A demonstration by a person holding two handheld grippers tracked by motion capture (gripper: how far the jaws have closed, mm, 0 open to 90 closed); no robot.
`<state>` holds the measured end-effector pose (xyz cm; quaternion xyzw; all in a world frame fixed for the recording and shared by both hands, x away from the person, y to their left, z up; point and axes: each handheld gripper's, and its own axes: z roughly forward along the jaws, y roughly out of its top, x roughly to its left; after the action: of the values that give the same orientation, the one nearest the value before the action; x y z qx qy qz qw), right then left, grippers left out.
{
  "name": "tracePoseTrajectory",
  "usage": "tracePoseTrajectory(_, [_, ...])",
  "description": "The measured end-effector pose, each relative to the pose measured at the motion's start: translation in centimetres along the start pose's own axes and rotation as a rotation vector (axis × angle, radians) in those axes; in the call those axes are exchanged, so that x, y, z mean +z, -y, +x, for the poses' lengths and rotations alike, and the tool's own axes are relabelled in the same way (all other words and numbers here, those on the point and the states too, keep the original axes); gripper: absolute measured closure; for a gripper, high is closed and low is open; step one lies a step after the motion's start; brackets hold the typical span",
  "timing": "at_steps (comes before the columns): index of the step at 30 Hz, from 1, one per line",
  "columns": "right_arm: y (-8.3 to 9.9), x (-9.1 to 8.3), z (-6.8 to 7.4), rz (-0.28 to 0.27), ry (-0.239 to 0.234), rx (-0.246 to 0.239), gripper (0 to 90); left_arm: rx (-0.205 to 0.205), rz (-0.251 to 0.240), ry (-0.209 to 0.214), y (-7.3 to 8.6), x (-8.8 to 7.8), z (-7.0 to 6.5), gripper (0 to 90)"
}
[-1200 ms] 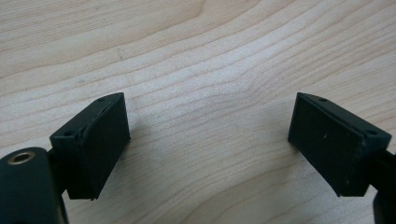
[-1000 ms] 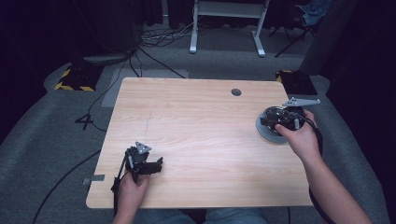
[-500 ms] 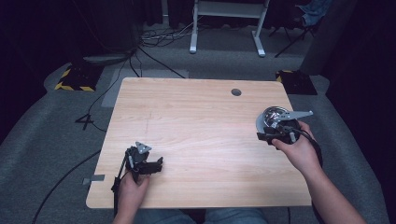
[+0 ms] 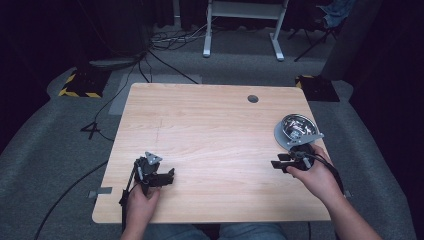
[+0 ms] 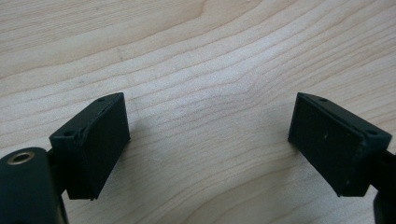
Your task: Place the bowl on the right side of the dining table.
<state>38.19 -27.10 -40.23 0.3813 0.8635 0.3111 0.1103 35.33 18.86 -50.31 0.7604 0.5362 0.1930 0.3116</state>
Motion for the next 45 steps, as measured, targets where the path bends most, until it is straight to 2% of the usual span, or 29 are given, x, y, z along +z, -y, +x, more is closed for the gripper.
tracePoseTrajectory(4, [1.1, 0.7, 0.3, 0.023, -0.016, -0.002, 57.1, 0.0, 0.0, 0.0, 0.0, 0.0, 0.0, 12.5])
tracePoseTrajectory(10, [3.2, 1.2, 0.3, 0.024, -0.033, 0.006, 57.0, 0.001, 0.001, 0.0, 0.0, 0.0, 0.0, 12.5])
tracePoseTrajectory(13, [4.1, 1.7, 0.3, 0.029, -0.028, 0.017, 57.1, 0.0, 0.0, 0.0, 0.0, 0.0, 0.0, 12.5])
tracePoseTrajectory(15, [4.6, 2.0, 0.3, 0.027, -0.017, -0.004, 57.2, 0.0, 0.0, 0.0, 0.0, 0.0, 0.0, 12.5])
tracePoseTrajectory(16, [4.8, 2.1, 0.5, 0.025, -0.013, 0.002, 57.3, 0.0, 0.0, 0.0, 0.0, 0.0, 0.0, 12.5])
tracePoseTrajectory(19, [5.1, 2.6, 0.6, 0.005, -0.023, -0.018, 57.7, 0.001, 0.0, 0.0, 0.0, 0.0, 0.0, 12.5])
tracePoseTrajectory(20, [5.1, 2.7, 0.8, 0.0, -0.026, -0.008, 57.7, 0.001, 0.0, 0.0, 0.0, 0.0, 0.0, 12.4])
tracePoseTrajectory(22, [5.3, 3.0, 0.9, -0.011, -0.011, -0.035, 58.2, 0.0, 0.0, -0.001, 0.0, 0.0, 0.0, 12.4])
tracePoseTrajectory(25, [5.8, 3.5, 1.3, -0.044, -0.02, -0.025, 58.2, 0.0, 0.0, 0.0, 0.0, 0.0, 0.0, 12.5])
tracePoseTrajectory(36, [7.6, 4.8, 2.7, -0.094, -0.02, -0.027, 57.4, 0.001, 0.0, 0.0, 0.0, 0.0, 0.0, 12.5])
tracePoseTrajectory(45, [8.4, 5.4, 3.3, -0.141, 0.014, -0.047, 53.6, 0.001, 0.0, 0.0, 0.0, 0.0, 0.0, 12.5])
